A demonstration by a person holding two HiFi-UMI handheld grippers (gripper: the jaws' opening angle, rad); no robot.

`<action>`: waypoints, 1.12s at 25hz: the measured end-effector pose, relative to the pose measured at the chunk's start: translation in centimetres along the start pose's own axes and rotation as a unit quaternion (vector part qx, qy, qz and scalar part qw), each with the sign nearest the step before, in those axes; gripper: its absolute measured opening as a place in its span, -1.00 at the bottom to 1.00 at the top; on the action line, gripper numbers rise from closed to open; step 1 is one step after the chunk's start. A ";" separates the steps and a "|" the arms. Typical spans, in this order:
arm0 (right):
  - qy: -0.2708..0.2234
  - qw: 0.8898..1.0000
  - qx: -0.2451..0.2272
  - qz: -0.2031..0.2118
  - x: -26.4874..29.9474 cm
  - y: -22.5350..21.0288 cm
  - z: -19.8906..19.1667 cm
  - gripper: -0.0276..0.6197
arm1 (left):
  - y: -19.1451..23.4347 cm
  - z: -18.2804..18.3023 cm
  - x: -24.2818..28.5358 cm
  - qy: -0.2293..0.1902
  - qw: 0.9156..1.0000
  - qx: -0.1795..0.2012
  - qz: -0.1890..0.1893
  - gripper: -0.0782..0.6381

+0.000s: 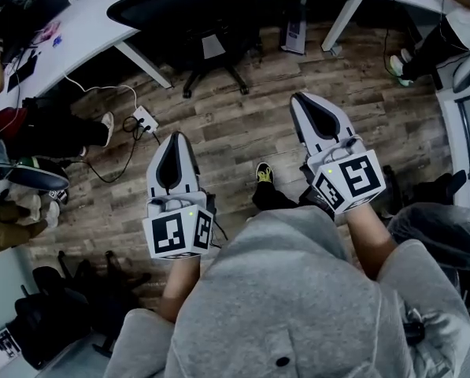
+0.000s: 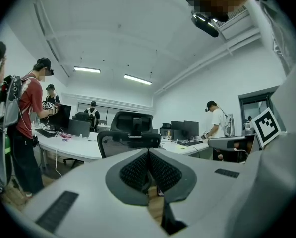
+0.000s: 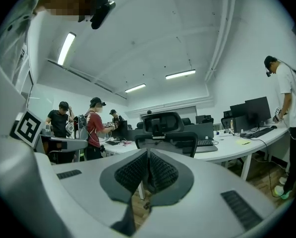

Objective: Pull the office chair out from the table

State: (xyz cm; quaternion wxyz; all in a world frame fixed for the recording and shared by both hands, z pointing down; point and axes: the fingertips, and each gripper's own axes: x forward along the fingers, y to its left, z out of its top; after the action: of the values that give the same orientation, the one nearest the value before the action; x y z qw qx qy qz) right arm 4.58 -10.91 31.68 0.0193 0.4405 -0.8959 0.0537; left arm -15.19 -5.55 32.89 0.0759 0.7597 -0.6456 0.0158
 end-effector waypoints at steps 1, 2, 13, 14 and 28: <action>-0.001 1.000 0.004 0.003 0.5 -0.3 0.1 -0.80 | 0.1 0.2 0.5 0.001 1.000 0.001 0.003 -0.75; 0.000 1.000 0.006 0.005 1.0 -0.6 0.1 -0.80 | 0.3 0.3 1.1 0.001 1.000 0.002 0.006 -0.75; -0.003 0.999 0.024 0.021 4.9 -4.6 0.1 -0.80 | 0.0 1.4 6.7 0.006 1.000 0.019 0.019 -0.75; -0.003 0.999 0.026 0.021 5.2 -5.0 0.0 -0.80 | -0.1 1.5 7.3 0.006 1.000 0.020 0.019 -0.75; -0.010 0.998 0.049 0.029 6.9 -7.6 -0.3 -0.80 | -0.8 2.2 9.9 -0.002 0.999 0.026 0.033 -0.75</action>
State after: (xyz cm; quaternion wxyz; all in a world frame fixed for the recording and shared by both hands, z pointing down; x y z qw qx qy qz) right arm 6.41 -20.94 33.16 -0.0125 0.4150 -0.9049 0.0933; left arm -12.96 -15.41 31.86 0.0540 0.7395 -0.6701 0.0338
